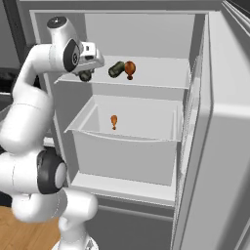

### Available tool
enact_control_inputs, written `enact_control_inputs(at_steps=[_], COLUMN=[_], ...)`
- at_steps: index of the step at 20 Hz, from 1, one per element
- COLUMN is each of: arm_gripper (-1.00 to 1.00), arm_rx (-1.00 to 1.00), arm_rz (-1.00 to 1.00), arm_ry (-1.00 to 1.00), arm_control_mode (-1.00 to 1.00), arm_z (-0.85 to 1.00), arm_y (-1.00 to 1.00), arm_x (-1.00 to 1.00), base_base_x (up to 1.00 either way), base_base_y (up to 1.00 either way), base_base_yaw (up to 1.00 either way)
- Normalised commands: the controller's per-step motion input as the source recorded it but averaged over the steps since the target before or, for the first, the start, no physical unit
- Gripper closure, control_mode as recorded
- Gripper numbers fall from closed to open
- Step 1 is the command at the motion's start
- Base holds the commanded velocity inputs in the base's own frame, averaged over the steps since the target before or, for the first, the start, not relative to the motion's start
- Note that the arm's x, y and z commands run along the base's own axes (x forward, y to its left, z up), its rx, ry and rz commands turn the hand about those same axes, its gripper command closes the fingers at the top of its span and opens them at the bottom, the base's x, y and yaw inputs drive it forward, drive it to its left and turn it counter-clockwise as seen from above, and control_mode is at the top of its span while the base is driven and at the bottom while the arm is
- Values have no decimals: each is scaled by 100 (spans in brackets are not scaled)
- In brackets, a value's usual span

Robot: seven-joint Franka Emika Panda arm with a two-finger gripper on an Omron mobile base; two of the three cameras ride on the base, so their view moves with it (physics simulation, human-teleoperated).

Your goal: Place one cucumber and one chicken drumstick in each tupperware on the nearby counter, to pack two identical lunches.

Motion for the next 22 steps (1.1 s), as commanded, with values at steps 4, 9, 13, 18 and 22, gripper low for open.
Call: enact_control_inputs(at_steps=[4, 9, 13, 18, 22], arm_gripper=[100, 100, 100, 100, 100], arm_rx=[0, 0, 0, 0, 0], arm_rz=[0, 0, 0, 0, 0], arm_ry=[0, 0, 0, 0, 0], arm_control_mode=[-100, -100, -100, -100, -100], arm_z=[27, 15, 2, 0, 0], arm_y=[15, 8, 1, 0, 1], arm_x=[-100, -100, -96, -31, -9], base_base_x=[0, 0, 0, 0, 0], base_base_y=[0, 0, 0, 0, 0], base_base_yaw=[0, 0, 0, 0, 0])
